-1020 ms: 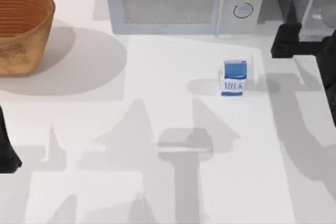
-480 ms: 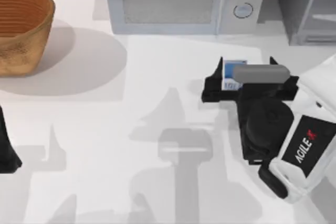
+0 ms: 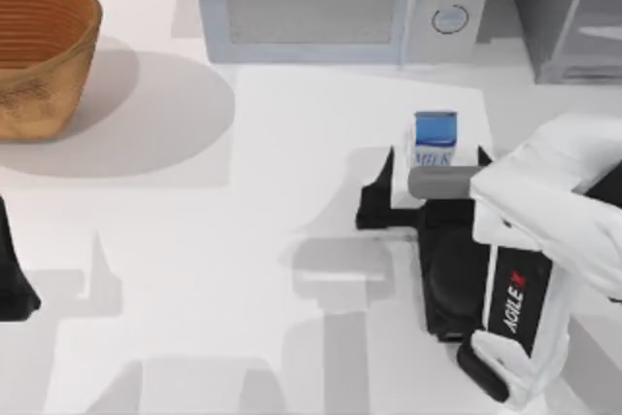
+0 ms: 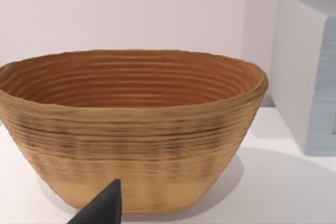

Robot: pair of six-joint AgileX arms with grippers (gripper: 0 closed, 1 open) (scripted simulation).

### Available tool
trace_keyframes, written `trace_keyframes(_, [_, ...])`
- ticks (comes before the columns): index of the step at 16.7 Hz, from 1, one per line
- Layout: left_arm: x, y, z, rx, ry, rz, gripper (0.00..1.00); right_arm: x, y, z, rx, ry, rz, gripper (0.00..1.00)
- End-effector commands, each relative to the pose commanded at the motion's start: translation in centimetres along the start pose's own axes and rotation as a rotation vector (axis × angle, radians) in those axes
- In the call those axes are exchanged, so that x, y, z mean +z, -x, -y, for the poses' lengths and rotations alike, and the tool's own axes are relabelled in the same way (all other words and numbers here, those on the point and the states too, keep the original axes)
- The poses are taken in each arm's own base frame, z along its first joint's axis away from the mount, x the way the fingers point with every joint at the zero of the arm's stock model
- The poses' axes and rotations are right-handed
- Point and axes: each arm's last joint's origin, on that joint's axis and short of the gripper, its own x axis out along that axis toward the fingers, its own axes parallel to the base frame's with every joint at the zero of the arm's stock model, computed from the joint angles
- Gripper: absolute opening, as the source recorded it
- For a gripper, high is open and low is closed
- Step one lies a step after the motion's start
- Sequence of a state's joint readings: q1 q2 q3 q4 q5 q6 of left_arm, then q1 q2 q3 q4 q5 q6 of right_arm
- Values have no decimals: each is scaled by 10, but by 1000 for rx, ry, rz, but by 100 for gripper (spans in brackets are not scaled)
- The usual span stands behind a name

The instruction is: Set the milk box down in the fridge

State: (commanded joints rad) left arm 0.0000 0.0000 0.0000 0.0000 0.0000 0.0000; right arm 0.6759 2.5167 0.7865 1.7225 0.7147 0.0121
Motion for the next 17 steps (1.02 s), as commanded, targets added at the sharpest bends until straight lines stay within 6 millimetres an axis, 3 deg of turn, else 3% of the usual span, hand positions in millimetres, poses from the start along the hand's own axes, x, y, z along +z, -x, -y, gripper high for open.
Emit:
trace_keyframes(5, [0, 0, 0, 0, 0, 0, 100, 0, -5, 1, -2, 1, -1, 100])
trace_keyframes(12, [0, 0, 0, 0, 0, 0, 100, 0, -49, 0, 0, 0, 0, 100])
trace_keyframes(16, [0, 0, 0, 0, 0, 0, 100, 0, -50, 0, 0, 0, 0, 100])
trace_keyframes(17, [0, 0, 0, 0, 0, 0, 100, 0, -50, 0, 0, 0, 0, 92])
